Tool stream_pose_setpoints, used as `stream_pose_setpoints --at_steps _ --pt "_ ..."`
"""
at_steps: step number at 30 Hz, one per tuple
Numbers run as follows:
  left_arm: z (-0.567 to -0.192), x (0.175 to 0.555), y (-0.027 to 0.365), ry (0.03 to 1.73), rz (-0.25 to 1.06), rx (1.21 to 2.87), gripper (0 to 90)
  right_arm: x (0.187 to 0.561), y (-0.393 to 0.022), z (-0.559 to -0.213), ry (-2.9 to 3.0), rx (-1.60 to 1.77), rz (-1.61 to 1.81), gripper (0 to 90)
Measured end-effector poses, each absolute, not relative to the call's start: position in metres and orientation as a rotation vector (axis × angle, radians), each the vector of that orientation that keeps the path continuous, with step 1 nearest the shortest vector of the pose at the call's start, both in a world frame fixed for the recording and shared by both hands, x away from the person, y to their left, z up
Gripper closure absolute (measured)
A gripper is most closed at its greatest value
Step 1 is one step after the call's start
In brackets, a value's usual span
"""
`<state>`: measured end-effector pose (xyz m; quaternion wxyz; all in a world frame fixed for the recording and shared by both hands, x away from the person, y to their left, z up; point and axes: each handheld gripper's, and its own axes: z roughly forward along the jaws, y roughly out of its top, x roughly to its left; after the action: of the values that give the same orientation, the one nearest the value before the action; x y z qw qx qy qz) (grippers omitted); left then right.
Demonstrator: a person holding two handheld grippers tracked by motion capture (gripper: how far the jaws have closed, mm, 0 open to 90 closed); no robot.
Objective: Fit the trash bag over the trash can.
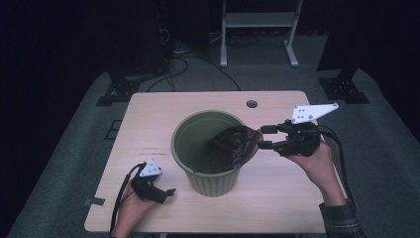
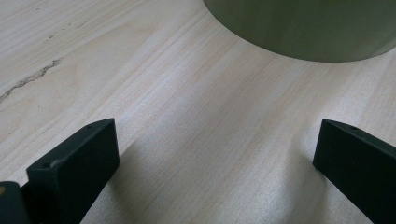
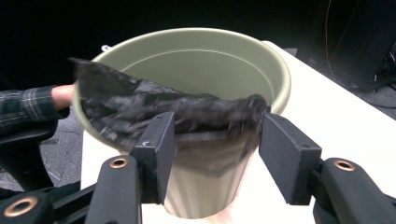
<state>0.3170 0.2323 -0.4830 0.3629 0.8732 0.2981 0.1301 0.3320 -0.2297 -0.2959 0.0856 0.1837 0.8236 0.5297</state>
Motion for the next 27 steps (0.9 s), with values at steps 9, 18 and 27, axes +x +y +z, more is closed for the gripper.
stream_pose_setpoints --at_steps 9,18,27 --pt "-0.483 0.317 0.232 0.769 0.335 2.248 0.0 0.334 -0.228 -0.302 2.435 0.571 1.645 43.4" --pt "-0.483 0.317 0.232 0.769 0.336 2.246 0.0 0.352 -0.209 -0.302 2.434 0.577 1.669 47.5" --pt "-0.479 0.315 0.234 0.755 0.319 2.234 0.0 0.375 -0.194 -0.306 2.446 0.578 1.623 89.4"
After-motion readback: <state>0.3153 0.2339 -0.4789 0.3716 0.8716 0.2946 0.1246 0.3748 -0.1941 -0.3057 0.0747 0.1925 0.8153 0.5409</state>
